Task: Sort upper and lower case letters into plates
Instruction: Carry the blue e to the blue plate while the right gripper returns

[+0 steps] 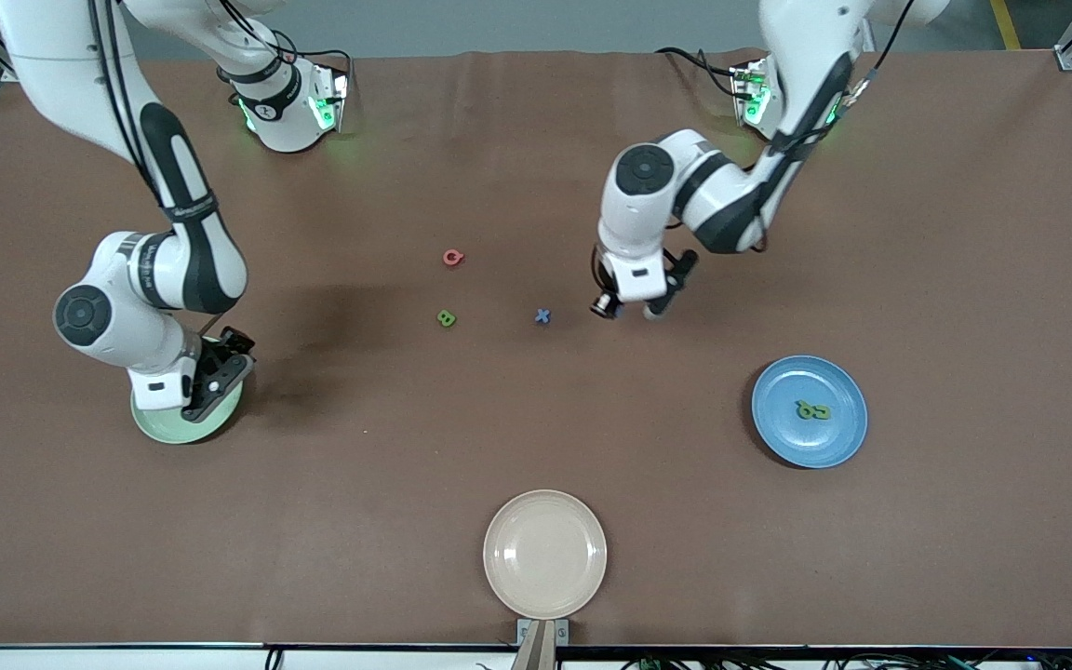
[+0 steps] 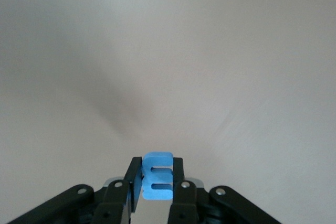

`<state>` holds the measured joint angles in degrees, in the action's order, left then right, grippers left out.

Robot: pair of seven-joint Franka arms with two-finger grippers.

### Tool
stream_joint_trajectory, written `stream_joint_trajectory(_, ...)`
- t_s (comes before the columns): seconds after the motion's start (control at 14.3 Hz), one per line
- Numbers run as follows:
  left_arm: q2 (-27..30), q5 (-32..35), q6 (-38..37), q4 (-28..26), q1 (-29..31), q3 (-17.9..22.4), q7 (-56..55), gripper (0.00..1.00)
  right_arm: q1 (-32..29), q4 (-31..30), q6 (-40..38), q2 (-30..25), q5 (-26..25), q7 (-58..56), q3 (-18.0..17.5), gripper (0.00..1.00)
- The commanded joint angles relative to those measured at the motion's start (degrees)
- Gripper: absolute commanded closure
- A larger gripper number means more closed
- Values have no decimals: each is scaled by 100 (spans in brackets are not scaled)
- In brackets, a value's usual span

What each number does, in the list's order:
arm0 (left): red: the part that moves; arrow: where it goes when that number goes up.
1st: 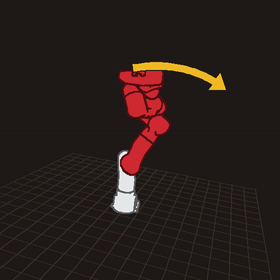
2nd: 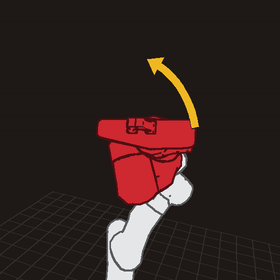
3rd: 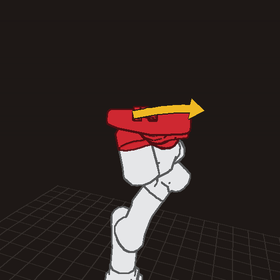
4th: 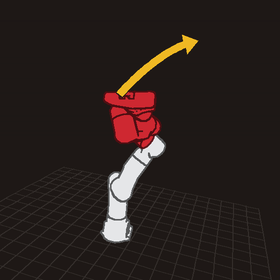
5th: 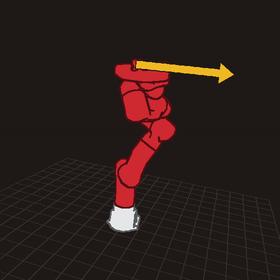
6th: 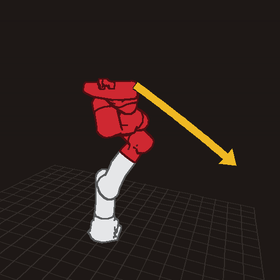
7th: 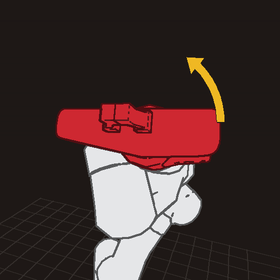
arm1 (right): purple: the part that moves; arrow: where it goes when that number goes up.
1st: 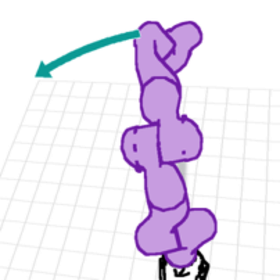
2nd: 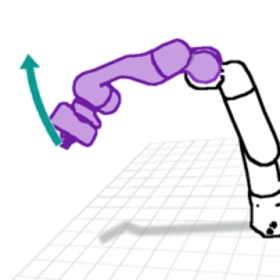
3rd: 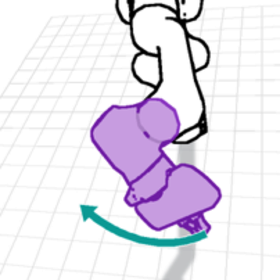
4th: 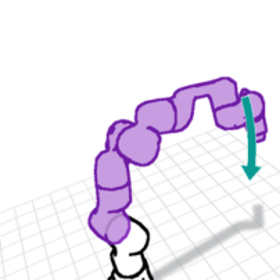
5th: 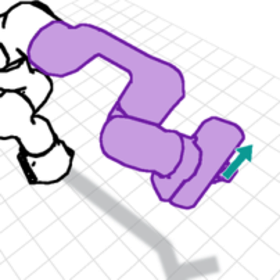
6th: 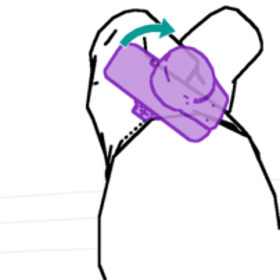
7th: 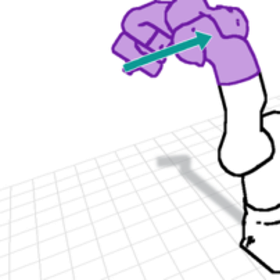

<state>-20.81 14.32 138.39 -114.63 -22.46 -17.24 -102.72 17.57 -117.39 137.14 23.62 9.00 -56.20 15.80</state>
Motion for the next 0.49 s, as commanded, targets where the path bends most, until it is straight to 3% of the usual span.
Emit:
stream_joint_trajectory(0.0, 7, 106, -418, 475, 600, -51, 1047, 100, 457, -143, -143, -296, 49, 135, 2, 0)
stream_joint_trajectory(0.42, -344, 97, -418, 819, 2156, -34, 3588, 100, 1590, -178, -135, -306, 163, 1101, -7, 0)
